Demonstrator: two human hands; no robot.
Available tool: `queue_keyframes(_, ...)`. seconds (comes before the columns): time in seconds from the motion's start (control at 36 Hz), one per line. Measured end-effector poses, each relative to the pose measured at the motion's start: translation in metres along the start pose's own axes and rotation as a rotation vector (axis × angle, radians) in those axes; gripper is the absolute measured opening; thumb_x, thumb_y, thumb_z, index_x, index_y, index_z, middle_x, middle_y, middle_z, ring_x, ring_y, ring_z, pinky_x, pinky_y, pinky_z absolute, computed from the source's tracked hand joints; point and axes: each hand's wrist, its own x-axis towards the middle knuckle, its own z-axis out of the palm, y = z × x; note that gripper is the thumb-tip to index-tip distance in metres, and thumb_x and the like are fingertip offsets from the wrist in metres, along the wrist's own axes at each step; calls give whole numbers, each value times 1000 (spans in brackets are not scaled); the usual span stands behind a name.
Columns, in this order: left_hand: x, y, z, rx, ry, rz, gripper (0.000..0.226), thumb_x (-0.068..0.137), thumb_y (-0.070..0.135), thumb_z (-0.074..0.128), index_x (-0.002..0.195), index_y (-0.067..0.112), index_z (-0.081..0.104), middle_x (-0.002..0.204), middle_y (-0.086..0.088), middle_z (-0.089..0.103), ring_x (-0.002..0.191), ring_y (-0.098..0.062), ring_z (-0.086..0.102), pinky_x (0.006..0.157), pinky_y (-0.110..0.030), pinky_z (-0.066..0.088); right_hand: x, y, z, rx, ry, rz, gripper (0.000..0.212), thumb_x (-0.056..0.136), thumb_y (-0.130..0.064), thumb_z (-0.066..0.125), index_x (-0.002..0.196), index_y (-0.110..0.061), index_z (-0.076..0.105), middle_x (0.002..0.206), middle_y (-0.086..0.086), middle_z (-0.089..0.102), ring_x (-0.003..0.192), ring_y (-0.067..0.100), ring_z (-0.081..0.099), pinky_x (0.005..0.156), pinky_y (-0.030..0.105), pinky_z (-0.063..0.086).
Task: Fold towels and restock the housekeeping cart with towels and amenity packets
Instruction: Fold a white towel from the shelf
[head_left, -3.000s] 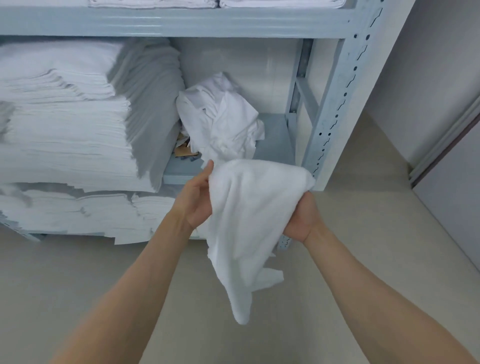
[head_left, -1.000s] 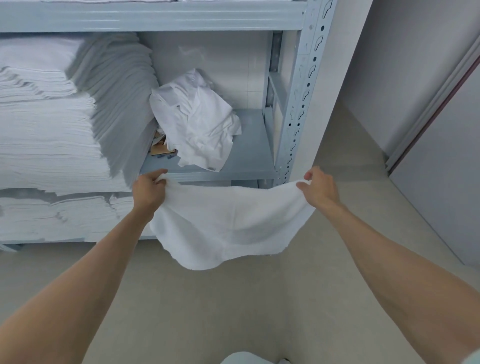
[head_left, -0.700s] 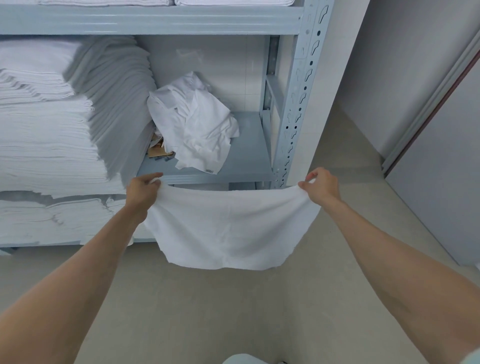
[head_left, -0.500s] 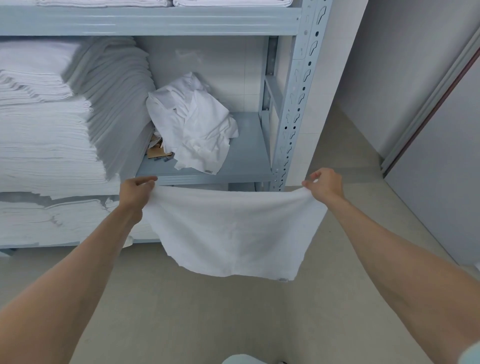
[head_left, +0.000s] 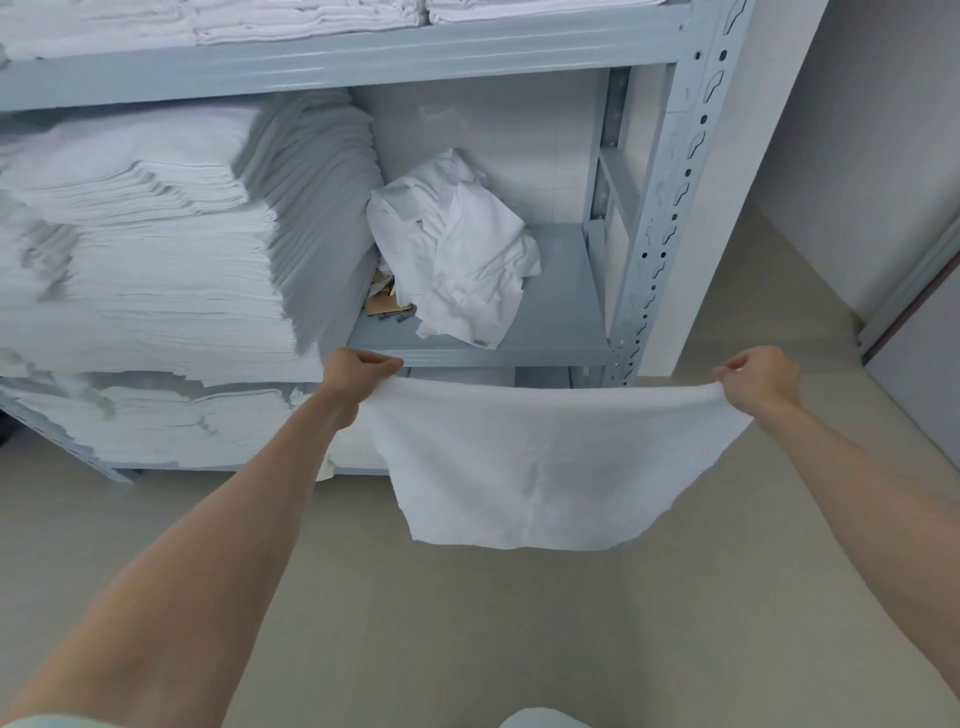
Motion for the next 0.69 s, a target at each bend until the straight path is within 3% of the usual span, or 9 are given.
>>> queue_keyframes(0.08, -2, 3, -2, 42, -61, 22, 14, 75, 21, 87, 80, 11, 78, 85, -3, 75, 84, -20, 67, 72, -26, 52, 1, -2, -2, -6, 2, 0, 16, 92, -7, 64, 101, 0, 76, 109, 22, 71, 109, 40, 60, 81, 35, 46)
queue_keyframes(0.22, -5, 7, 0, 255, -185, 138, 30, 67, 30, 92, 88, 12, 81, 90, 6, 65, 84, -4, 57, 72, -22, 44, 2, -5, -4, 36, 35, 38, 18, 93, -2, 57, 96, 4, 74, 108, 25, 69, 106, 42, 61, 85, 42, 51)
queue_keyframes(0.28, -5, 7, 1, 349, -208, 187, 38, 66, 30, 92, 96, 11, 80, 93, 5, 65, 85, -6, 57, 74, -25, 47, 3, -5, -5, 64, 39, 49, 18, 95, -6, 58, 98, 3, 73, 110, 25, 68, 108, 42, 60, 86, 41, 50)
queue_keyframes(0.36, -4, 4, 3, 410, -166, 215, 39, 66, 25, 93, 93, 2, 78, 98, -8, 69, 91, -24, 62, 82, -41, 51, 3, -4, -7, 113, 49, 41, 18, 96, -10, 61, 101, 2, 73, 114, 23, 68, 111, 40, 60, 88, 38, 47)
queue_keyframes(0.53, 0, 0, 6, 432, -90, 275, 42, 70, 21, 91, 59, 4, 55, 68, -6, 38, 62, -19, 37, 62, -32, 30, 4, -1, -5, 209, 8, 18, 19, 93, -18, 67, 101, -2, 74, 117, 18, 69, 114, 33, 59, 82, 29, 40)
queue_keyframes(0.61, 3, 0, 4, 391, -31, 260, 37, 70, 22, 91, 72, -8, 70, 78, -4, 51, 73, -18, 48, 68, -37, 41, 5, -1, -5, 230, -39, -9, 32, 89, -32, 72, 101, -2, 73, 117, 16, 69, 107, 27, 59, 82, 29, 40)
queue_keyframes(0.69, 4, 1, 5, 381, -4, 277, 25, 70, 22, 91, 75, 4, 75, 74, -2, 57, 67, -16, 51, 67, -35, 45, 5, -2, -5, 252, -139, -61, 44, 83, -45, 77, 99, -4, 72, 114, 12, 68, 102, 18, 55, 82, 29, 39)
